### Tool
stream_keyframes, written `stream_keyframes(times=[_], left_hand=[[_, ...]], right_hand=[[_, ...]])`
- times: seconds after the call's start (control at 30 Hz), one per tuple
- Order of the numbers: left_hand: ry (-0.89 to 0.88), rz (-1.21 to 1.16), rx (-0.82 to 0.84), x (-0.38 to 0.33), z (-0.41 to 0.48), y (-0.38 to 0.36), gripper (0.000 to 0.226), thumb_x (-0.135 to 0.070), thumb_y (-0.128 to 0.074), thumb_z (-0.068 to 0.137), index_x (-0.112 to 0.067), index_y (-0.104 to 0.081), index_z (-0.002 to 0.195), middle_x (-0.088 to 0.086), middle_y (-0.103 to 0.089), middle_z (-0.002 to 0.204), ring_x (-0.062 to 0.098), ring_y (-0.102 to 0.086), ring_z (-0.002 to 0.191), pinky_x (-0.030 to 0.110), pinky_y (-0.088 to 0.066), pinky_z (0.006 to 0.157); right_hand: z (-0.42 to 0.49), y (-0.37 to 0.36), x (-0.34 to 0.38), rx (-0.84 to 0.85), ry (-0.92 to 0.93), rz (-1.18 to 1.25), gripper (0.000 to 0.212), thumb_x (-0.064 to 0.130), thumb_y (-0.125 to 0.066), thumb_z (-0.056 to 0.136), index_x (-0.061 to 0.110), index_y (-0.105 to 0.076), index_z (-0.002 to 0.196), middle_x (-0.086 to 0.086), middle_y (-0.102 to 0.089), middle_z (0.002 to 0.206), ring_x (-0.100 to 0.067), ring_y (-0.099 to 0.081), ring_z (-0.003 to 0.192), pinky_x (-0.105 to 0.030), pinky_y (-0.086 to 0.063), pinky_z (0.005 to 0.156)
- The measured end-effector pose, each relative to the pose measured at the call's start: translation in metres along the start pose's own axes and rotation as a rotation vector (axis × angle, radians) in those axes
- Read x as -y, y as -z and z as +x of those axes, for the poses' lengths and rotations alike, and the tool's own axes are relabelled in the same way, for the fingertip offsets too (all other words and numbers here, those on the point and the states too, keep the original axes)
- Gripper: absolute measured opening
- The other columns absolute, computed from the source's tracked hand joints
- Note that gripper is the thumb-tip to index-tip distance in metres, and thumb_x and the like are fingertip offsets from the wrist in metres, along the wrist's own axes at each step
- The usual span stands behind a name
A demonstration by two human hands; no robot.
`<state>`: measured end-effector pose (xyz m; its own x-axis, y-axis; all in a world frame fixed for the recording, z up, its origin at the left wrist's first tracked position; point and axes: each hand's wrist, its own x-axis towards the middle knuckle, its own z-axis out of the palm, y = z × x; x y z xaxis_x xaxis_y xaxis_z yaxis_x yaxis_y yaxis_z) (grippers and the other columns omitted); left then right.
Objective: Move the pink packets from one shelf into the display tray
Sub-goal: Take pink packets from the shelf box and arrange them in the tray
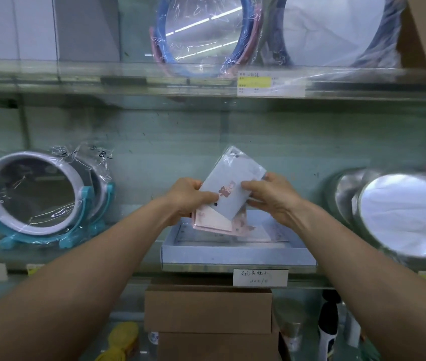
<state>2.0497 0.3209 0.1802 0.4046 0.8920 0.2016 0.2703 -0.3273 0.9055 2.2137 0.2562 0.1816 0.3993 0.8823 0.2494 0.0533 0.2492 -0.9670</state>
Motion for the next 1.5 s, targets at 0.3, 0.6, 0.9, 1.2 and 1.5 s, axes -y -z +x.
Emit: stream_keyframes(times=[0.3, 0.6, 0.9, 1.2, 1.5], left_hand=[[-0.16, 0.55, -0.005, -0.003, 0.006, 0.005, 0.017, -0.009, -0.063, 0.084, -0.004, -0.073, 0.096, 0.014, -0.071, 0.093, 0.022, -0.064, 0.08, 0.032, -0.053, 0.072], [-0.038, -0.203, -0.318, -0.002, 0.016, 0.037, 0.027, 0.005, -0.047, 0.09, -0.014, -0.066, 0.09, 0.008, -0.063, 0.099, 0.02, -0.059, 0.071, 0.028, -0.052, 0.062], [0.085, -0.347, -0.263, 0.011, 0.016, 0.032, 0.029, 0.01, -0.046, 0.089, -0.007, -0.065, 0.103, 0.01, -0.062, 0.102, 0.024, -0.061, 0.077, 0.037, -0.053, 0.069], [0.124, -0.344, -0.203, 0.018, 0.019, 0.028, 0.077, 0.017, -0.038, 0.089, -0.027, -0.023, 0.15, 0.011, -0.048, 0.135, 0.025, -0.059, 0.087, 0.042, -0.052, 0.073], [0.171, -0.479, -0.063, 0.004, 0.013, -0.006, 0.055, 0.022, -0.038, 0.088, 0.001, -0.038, 0.139, 0.019, -0.054, 0.117, 0.034, -0.056, 0.096, 0.052, -0.046, 0.083]], right_hand=[[0.011, -0.007, 0.007, 0.031, 0.718, -1.446, 0.047, 0.013, -0.053, 0.085, 0.025, -0.052, 0.13, -0.001, -0.053, 0.129, -0.024, -0.04, 0.122, -0.032, -0.039, 0.089], [0.024, -0.009, -0.033, 0.14, 0.572, -1.53, 0.018, 0.017, -0.049, 0.09, 0.01, -0.064, 0.083, -0.016, -0.065, 0.099, -0.035, -0.058, 0.098, -0.033, -0.04, 0.068], [0.037, -0.059, -0.067, 0.49, 0.228, -1.641, 0.016, 0.017, -0.042, 0.094, 0.015, -0.053, 0.083, -0.011, -0.06, 0.118, -0.03, -0.055, 0.104, -0.029, -0.037, 0.075], [0.024, -0.032, -0.042, 0.425, 0.027, -1.222, 0.024, 0.02, -0.045, 0.096, 0.01, -0.057, 0.115, -0.002, -0.056, 0.115, -0.024, -0.051, 0.105, -0.027, -0.04, 0.088], [0.013, 0.008, -0.018, 0.081, -0.031, -0.442, 0.031, 0.0, -0.051, 0.093, -0.006, -0.057, 0.123, -0.009, -0.061, 0.082, -0.015, -0.057, 0.064, -0.019, -0.052, 0.055]])
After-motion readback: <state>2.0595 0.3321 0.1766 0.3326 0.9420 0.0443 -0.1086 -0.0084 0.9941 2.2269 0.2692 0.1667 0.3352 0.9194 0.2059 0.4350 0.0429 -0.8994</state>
